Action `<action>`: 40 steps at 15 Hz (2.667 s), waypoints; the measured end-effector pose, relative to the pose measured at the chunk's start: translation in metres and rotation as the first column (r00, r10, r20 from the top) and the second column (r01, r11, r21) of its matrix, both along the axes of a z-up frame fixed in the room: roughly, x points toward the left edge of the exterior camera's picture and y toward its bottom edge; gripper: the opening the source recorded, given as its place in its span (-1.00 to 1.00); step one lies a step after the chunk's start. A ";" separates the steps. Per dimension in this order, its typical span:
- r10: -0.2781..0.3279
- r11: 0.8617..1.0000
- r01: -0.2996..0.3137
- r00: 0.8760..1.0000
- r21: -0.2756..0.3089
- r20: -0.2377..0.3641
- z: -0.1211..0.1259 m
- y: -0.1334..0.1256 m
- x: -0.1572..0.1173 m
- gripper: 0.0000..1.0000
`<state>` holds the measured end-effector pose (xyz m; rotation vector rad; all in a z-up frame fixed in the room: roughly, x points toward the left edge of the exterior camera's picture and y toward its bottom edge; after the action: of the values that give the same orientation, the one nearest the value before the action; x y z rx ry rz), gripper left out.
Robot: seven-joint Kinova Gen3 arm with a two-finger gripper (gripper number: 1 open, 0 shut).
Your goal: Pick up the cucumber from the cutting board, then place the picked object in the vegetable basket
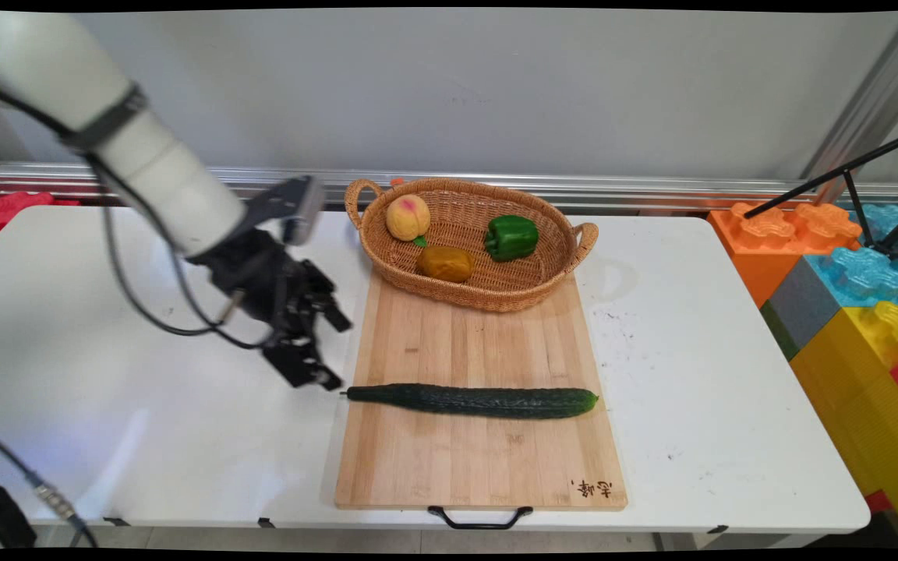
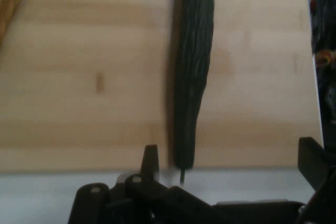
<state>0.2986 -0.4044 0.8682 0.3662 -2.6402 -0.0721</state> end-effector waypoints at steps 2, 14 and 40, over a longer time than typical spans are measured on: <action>-0.019 1.000 0.019 1.000 0.005 -0.011 -0.010 -0.007 -0.027 1.00; -0.072 0.997 0.073 0.997 0.024 -0.030 -0.083 -0.052 -0.144 1.00; -0.080 0.996 0.079 0.996 -0.035 -0.031 -0.036 -0.082 -0.198 -1.00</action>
<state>0.1008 -0.4859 0.8326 0.2462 -2.6198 -0.0589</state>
